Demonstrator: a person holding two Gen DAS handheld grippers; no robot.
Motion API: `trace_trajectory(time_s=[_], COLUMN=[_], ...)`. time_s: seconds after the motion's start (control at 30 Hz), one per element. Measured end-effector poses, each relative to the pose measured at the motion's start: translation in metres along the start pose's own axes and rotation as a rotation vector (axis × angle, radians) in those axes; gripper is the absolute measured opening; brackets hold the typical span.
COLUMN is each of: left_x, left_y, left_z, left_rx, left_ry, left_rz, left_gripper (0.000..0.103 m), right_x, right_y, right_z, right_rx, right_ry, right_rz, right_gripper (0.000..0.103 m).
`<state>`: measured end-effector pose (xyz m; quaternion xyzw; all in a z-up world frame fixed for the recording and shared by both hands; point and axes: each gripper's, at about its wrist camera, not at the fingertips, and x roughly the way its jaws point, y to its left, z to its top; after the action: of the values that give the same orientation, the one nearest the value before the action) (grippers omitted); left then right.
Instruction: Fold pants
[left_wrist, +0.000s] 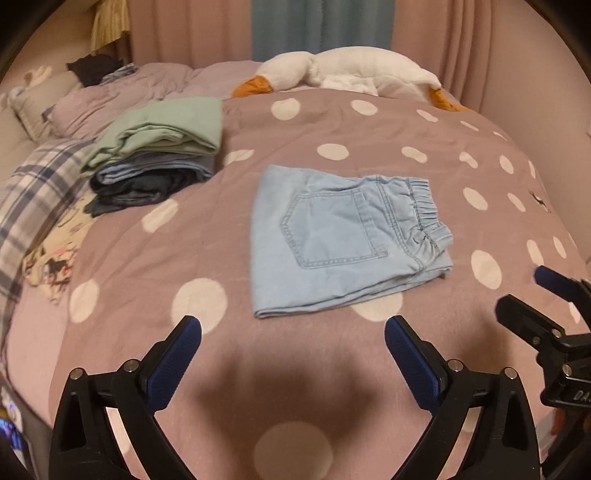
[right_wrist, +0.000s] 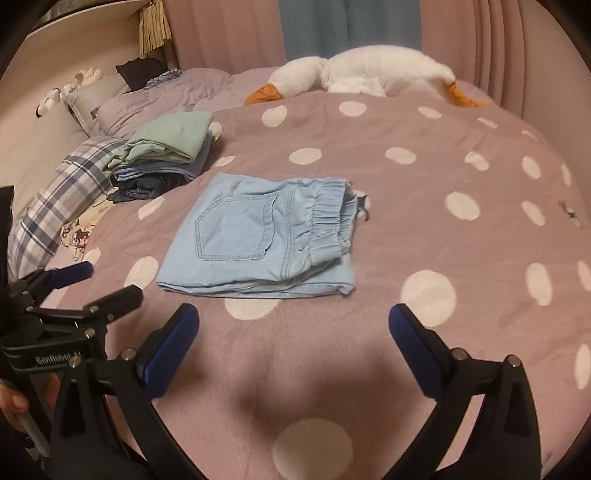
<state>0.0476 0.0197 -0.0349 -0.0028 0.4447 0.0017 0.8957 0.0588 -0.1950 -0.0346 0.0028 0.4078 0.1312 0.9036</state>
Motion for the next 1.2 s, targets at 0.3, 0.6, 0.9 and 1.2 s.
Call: trace_trajectory(time_s=[0.3, 0.6, 0.9, 1.2], left_x=[-0.035, -0.049, -0.050, -0.051], left_y=[0.002, -0.006, -0.005, -0.005], left_z=[-0.002, -0.007, -0.012, -0.013], left_rx=[-0.037, -0.018, -0.027, -0.025], left_ry=[-0.027, -0.052, -0.042, -0.041], left_rz=[-0.001, 0.001, 0.005, 0.003], left_gripper=[0.100, 0.100, 0.100, 0.100], right_x=[-0.038, -0.048, -0.043, -0.043], right_y=[0.007, 0.019, 0.017, 0.017], right_z=[-0.003, -0.008, -0.013, -0.014], right_rx=[-0.011, -0.020, -0.010, -0.011], right_ry=[-0.039, -0.048, -0.025, -0.025], right_rz=[0.002, 0.042, 0.049, 0.047], right_gripper=[0.103, 0.103, 0.103, 0.103])
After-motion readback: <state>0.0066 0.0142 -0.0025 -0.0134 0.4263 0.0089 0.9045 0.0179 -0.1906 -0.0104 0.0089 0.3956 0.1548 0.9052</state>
